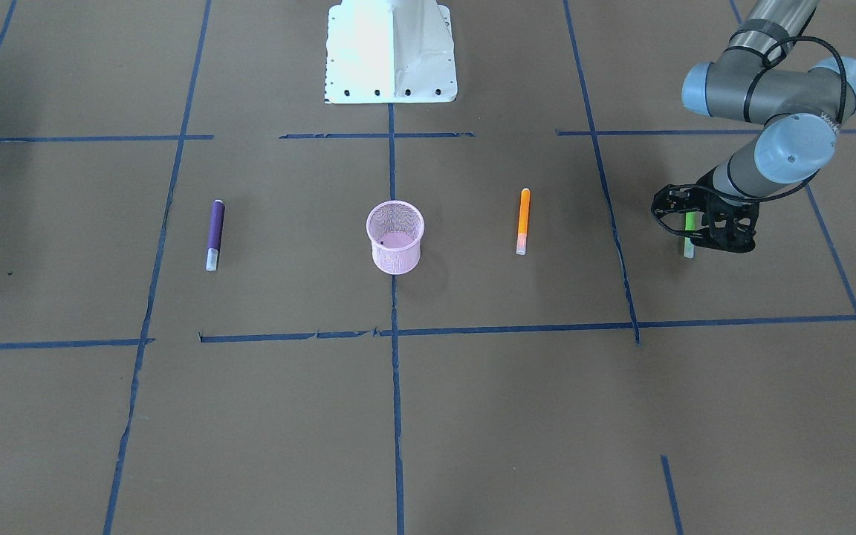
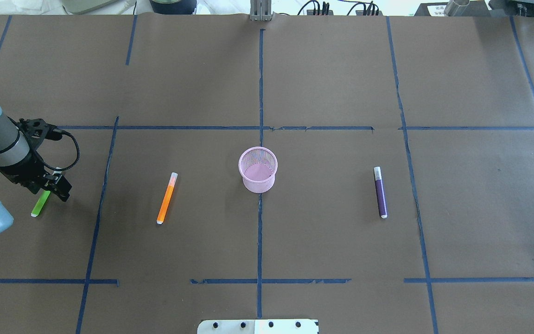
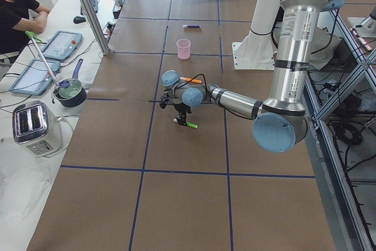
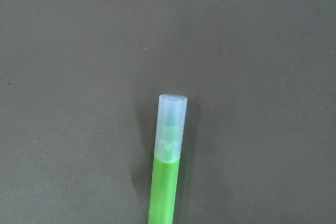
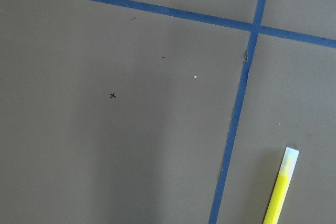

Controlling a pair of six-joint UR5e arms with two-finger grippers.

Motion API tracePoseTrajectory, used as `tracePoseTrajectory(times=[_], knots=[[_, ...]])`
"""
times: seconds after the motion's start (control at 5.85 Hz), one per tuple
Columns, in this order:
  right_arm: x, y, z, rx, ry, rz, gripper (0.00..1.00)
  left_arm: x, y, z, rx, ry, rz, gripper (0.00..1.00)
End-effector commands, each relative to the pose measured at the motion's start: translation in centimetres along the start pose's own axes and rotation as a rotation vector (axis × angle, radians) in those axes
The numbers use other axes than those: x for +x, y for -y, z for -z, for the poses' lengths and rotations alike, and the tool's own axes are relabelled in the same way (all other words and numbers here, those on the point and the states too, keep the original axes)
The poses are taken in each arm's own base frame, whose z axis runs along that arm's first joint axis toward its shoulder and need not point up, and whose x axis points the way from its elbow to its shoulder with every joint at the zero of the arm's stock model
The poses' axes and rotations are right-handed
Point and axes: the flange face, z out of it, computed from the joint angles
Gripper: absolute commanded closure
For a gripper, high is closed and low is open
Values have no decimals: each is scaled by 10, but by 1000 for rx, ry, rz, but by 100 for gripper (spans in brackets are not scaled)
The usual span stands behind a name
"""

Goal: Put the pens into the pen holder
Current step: 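Lower the left gripper onto the green marker and close it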

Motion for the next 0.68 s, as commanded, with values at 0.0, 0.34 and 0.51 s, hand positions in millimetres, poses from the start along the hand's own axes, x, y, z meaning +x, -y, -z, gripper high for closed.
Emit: tracePoseTrajectory(times=[0.0,0.34,0.51], knots=[[-1,0,1,1,1,2,0,-4,4,-8,-13,7,-66,18],[-2,0,2,3,1,5,0,-10,6,-2,-3,7,-60,50],[-2,0,2,4,1,6,0,-17,8,5,11,8,-64,89]])
